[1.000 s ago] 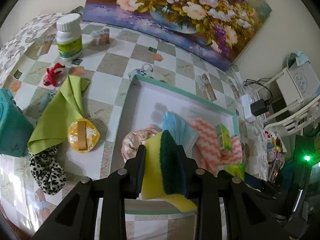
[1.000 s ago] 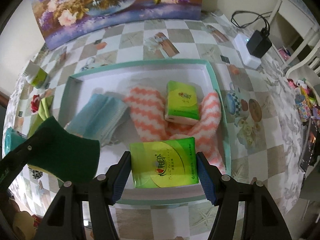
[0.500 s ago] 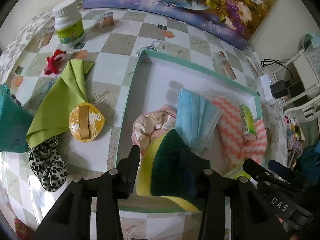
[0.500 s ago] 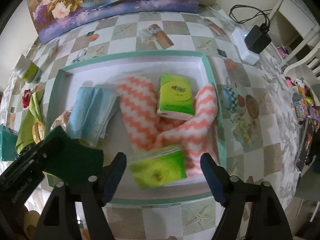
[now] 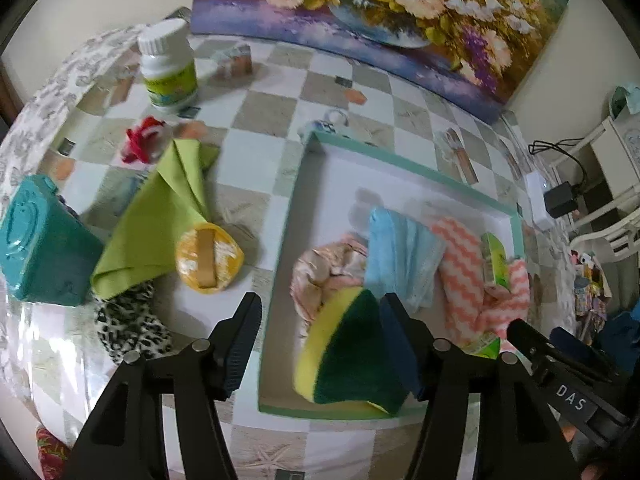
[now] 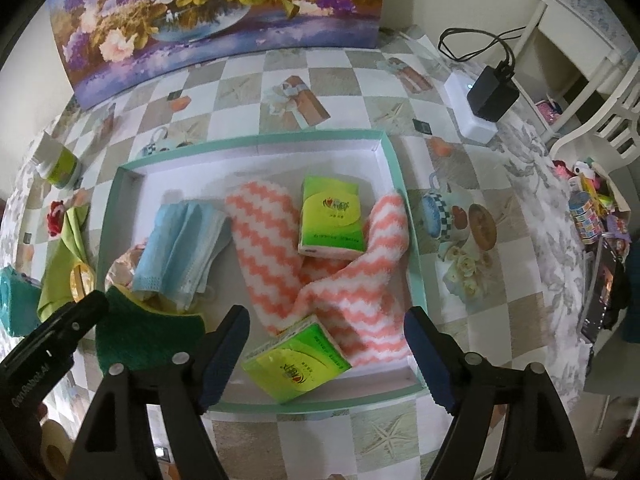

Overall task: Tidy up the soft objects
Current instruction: 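Open both grippers to drop the sponge and tissue pack into the tray, then move both grippers back over the pile beside the teal box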

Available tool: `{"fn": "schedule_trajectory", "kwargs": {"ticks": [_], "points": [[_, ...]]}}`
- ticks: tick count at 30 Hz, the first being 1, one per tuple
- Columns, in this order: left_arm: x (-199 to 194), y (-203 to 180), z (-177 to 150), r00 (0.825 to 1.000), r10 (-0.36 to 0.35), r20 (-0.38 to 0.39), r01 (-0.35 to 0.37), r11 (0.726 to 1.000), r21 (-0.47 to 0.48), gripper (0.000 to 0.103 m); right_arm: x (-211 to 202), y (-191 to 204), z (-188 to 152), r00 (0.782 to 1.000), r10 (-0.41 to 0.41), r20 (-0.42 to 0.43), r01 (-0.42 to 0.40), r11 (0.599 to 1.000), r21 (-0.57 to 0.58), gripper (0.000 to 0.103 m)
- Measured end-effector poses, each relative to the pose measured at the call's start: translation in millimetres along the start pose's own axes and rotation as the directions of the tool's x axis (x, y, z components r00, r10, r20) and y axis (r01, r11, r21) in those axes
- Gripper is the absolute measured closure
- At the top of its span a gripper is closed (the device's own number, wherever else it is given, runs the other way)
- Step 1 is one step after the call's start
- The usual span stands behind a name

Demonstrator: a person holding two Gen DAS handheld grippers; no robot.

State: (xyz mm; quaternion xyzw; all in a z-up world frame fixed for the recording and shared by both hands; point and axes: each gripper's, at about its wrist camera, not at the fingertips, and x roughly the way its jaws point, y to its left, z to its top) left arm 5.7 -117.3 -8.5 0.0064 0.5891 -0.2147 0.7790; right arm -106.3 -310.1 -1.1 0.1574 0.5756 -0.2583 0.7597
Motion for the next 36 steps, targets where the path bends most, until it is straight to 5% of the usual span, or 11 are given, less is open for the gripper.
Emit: {"fn": "schedule_trajectory", "kwargs": {"ticks": [12,14,16,36], "points": [[-3,23,5,0.992,0.125,0.035,-0.123,0.990,-0.066,0.021,-5,5,1,1.000,-0.004,0.013,0.004,1.000,-0.014,0.020],[-4,26,5,0.987,0.151,0.050,-0.147,0.986,-0.079,0.007,-5,6,1,1.000,-0.008,0.019,0.008,1.000,-0.017,0.013],[-6,29,6,0.982,0.176,0.066,-0.170,0.981,-0.090,0.006,-8,6,1,0.999,-0.009,0.033,0.010,1.000,-0.013,0.000],[-26,64,16,0.974,0.203,0.096,-0.184,0.968,-0.172,0.006,-20,5,5,0.997,0.019,0.073,-0.022,0.999,0.031,0.000]]}}
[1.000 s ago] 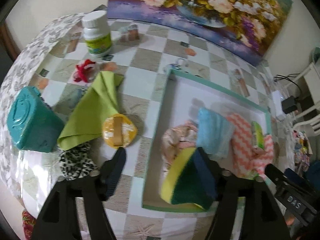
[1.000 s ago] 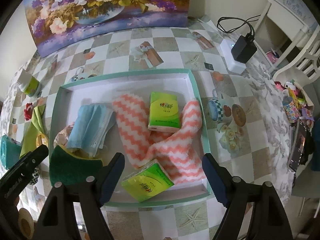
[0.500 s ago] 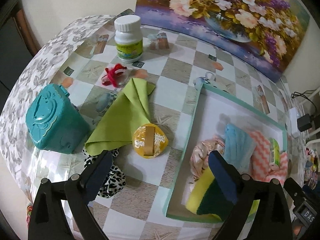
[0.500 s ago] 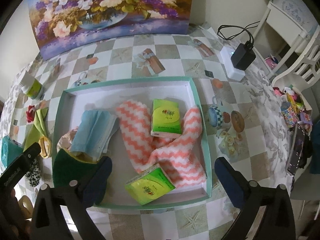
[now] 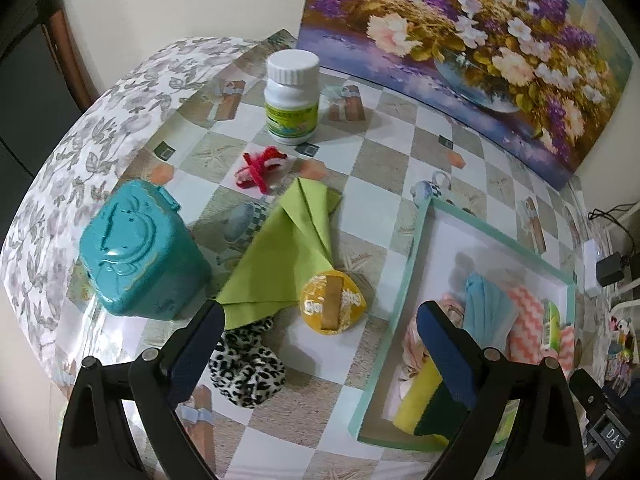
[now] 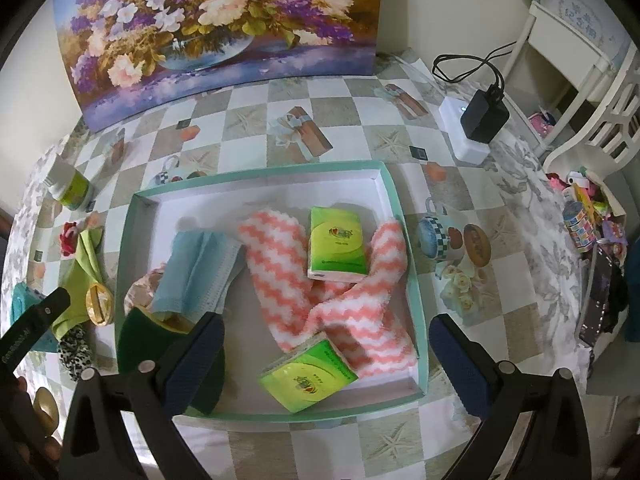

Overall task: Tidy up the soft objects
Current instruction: 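Move both grippers back over the pile beside the teal box, then grasp the leopard-print scrunchie with the left gripper while the right gripper grasps the yellow round package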

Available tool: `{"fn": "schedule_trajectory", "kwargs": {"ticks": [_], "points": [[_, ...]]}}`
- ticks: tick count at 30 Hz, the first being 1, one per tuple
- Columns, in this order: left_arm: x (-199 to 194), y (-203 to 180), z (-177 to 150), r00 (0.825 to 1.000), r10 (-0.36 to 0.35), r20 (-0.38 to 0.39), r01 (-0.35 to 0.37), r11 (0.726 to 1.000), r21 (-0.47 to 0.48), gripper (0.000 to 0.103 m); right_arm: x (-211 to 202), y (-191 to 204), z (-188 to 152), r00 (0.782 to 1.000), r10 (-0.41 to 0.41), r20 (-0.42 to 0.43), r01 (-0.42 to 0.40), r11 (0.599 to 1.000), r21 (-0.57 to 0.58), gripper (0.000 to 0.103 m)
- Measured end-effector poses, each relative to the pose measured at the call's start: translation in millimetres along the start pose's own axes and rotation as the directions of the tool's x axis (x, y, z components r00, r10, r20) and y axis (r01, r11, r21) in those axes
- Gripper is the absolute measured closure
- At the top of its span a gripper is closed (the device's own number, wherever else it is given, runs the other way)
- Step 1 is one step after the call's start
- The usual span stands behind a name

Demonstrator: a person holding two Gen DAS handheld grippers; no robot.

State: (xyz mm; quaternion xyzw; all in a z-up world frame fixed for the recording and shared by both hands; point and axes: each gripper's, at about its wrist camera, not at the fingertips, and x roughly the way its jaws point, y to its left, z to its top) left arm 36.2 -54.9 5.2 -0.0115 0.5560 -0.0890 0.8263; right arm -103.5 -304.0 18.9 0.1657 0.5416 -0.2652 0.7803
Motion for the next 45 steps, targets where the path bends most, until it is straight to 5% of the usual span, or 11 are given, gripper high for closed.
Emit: {"fn": "schedule_trajectory", "kwargs": {"ticks": [12,24,36,45], "points": [[-16,37,9,0.999,-0.022,0.026,0.024,0.997,-0.075,0.006,-14,34,1,0.993,0.103,0.055,-0.102,0.994,-0.025,0.000],[0,78,-7,0.993,-0.092,-0.079,0.076,0.979,-0.189,0.006,-12,108,-6,0.965,0.261,0.030,-0.251,0.951,-0.181,0.000],[27,120,-22,0.981,-0.090,-0.175,0.022,0.933,-0.360,0.006,3,184,-22,0.948,0.317,-0.006,-0.296,0.880,-0.372,0.000],[45,131,-31,0.962,-0.144,-0.231,0.034,0.906,-0.423,0.024,32,213,-23,0.946,0.319,-0.058,-0.313,0.849,-0.425,0.023]]}}
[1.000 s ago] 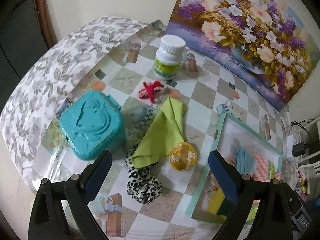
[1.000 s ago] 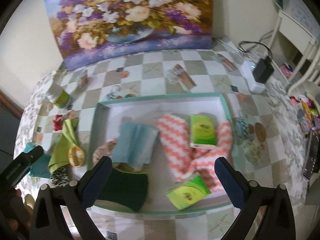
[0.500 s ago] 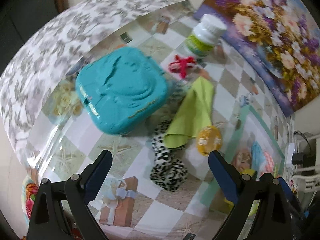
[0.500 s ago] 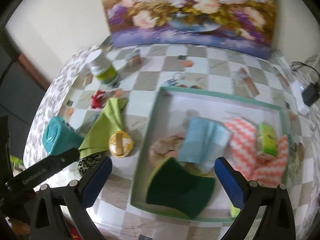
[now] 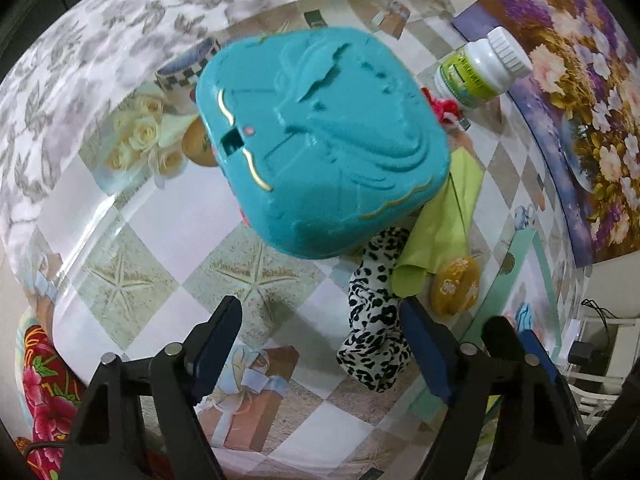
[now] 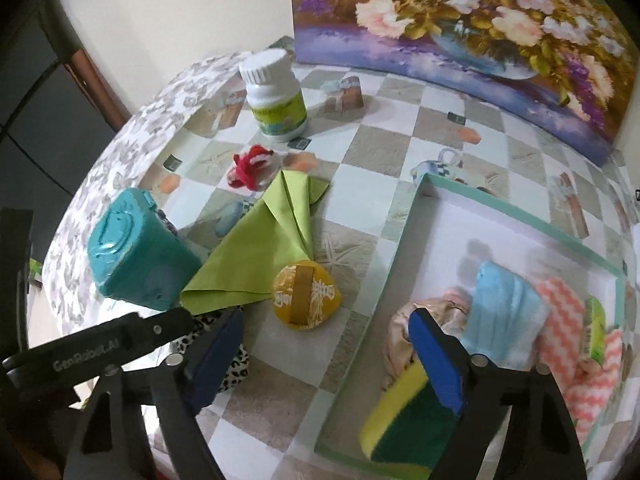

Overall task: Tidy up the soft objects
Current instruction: 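Grasp the leopard-print scrunchie with the left gripper while the right gripper grasps the yellow round package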

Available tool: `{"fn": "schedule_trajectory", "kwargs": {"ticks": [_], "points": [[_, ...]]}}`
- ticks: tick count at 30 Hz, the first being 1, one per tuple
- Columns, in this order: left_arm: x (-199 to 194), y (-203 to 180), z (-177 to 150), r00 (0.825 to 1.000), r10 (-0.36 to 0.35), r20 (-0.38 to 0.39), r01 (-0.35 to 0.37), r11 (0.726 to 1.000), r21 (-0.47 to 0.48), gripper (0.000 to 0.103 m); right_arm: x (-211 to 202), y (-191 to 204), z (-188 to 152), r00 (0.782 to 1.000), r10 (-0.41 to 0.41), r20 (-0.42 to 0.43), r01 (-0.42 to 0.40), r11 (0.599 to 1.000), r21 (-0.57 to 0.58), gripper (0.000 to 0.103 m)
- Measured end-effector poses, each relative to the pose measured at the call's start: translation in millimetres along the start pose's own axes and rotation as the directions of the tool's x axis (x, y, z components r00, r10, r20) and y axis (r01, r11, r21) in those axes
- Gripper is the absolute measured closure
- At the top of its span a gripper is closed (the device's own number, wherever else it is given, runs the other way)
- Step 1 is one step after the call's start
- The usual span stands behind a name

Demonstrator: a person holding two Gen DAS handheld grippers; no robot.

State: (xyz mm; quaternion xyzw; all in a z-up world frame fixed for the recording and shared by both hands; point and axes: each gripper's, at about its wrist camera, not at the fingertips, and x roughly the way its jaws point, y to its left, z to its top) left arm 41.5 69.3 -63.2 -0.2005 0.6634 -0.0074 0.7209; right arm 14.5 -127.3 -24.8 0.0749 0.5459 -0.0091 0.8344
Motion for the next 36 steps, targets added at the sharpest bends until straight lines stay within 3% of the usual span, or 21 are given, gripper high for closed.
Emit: {"fn": "schedule_trajectory", "kwargs": {"ticks": [10,16,26,29,36], "points": [[5,2,2,0.997,-0.066,-0.037,0.065,0.998,-0.017,0.046,25,7,4,1.000,-0.009,-0.028,0.008,0.998,-0.061,0.033],[15,-6,6,0.994,-0.087,-0.059,0.086,0.996,-0.026,0.048,38,14,6,0.999,-0.007,-0.050,0.003,0.995,-0.098,0.039],[24,-14,9,0.990,-0.118,-0.074,0.116,0.993,-0.029,0.067,55,24,4,0.997,-0.025,-0.068,0.015,0.991,-0.132,0.040],[25,-18,10,0.990,-0.124,-0.073,0.122,0.992,-0.022,0.073,60,26,3,0.997,-0.032,-0.075,0.022,0.991,-0.134,0.045],[26,-28,8,0.989,-0.129,-0.071,0.128,0.992,-0.019,0.078,62,23,3,0.997,-0.019,-0.079,0.010,0.994,-0.108,0.048]]}}
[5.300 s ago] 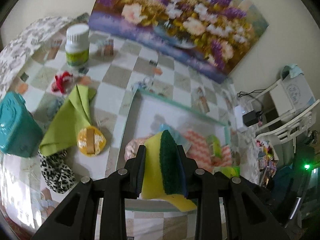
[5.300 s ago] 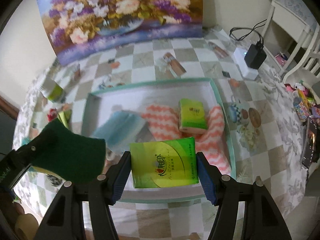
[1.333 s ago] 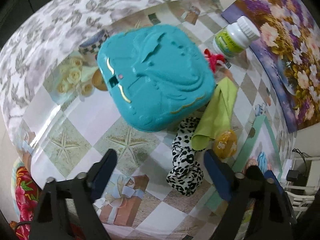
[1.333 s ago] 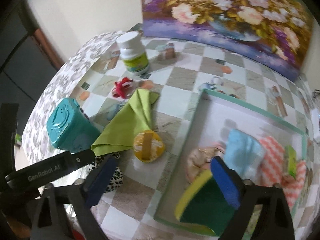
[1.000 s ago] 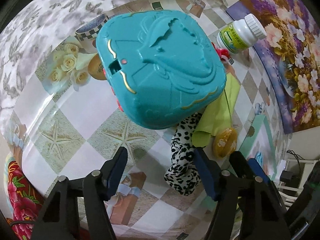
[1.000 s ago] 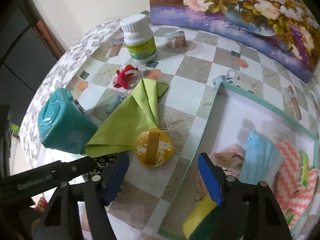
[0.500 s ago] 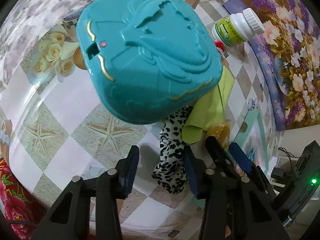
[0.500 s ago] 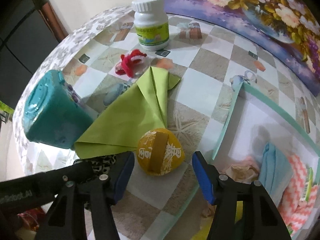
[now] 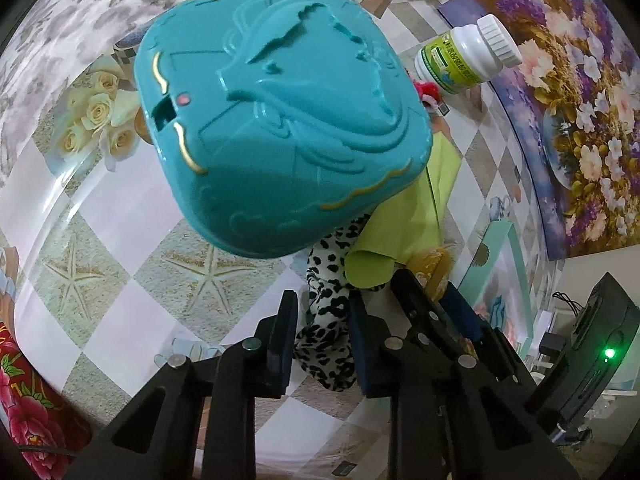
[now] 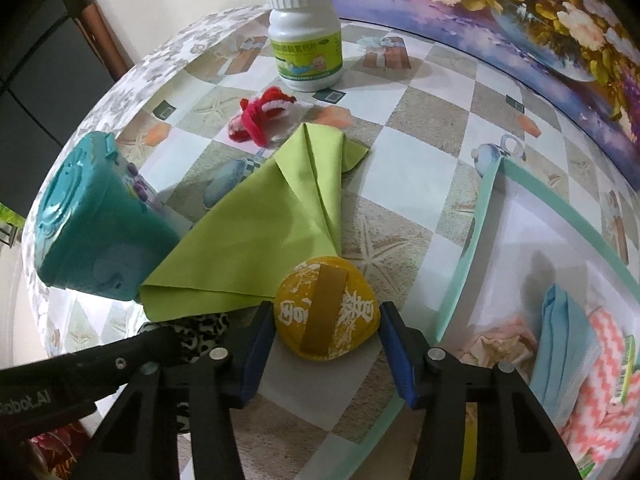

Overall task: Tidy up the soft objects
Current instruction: 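Grasp the leopard-print scrunchie with the left gripper while the right gripper grasps the yellow round package, then lift the scrunchie and yellow package and carry both over the tray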

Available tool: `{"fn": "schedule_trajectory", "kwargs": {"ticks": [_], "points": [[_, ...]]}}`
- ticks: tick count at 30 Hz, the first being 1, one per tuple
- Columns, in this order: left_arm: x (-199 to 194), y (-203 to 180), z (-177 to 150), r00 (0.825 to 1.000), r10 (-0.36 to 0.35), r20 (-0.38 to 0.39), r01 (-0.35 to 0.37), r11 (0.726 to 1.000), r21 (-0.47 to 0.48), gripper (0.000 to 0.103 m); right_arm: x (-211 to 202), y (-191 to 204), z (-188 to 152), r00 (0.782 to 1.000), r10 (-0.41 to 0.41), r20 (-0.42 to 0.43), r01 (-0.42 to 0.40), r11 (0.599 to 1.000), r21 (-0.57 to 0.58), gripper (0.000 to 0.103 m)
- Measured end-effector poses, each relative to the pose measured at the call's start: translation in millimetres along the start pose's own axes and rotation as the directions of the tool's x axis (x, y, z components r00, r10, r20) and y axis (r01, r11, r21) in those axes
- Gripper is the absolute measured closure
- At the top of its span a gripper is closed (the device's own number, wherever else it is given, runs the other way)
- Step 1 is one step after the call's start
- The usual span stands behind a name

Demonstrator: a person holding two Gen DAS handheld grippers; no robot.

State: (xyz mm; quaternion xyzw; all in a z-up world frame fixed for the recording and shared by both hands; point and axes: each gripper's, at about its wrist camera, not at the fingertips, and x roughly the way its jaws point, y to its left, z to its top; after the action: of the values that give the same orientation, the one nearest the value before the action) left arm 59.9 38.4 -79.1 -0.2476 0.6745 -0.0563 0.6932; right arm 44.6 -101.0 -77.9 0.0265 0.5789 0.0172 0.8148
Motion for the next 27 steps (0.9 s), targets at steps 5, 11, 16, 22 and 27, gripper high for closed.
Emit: {"fn": "schedule_trajectory", "kwargs": {"ticks": [5,11,16,22,27], "points": [[-1,1,1,1.000,-0.005,0.001,0.005,1.000,0.000,0.082,-2,-2,1,1.000,0.006,-0.001,-0.006,1.000,0.004,0.048],[2,0,4,1.000,-0.012,0.000,0.012,1.000,0.005,0.084,-9,-6,0,1.000,0.018,0.002,-0.018,1.000,0.020,0.048],[-1,2,5,1.000,-0.021,0.002,0.020,1.000,0.015,0.089,-19,-8,-2,1.000,0.019,0.012,-0.020,0.999,0.039,0.048],[-3,3,2,0.999,-0.038,0.008,0.038,0.999,0.025,0.091,-34,-17,-11,0.999,0.039,0.022,-0.041,0.995,0.086,0.049],[-9,5,-2,0.998,-0.051,0.021,0.050,0.998,0.036,0.092,-53,-18,-17,0.998,0.038,0.056,-0.044,0.993,0.106,0.049]]}}
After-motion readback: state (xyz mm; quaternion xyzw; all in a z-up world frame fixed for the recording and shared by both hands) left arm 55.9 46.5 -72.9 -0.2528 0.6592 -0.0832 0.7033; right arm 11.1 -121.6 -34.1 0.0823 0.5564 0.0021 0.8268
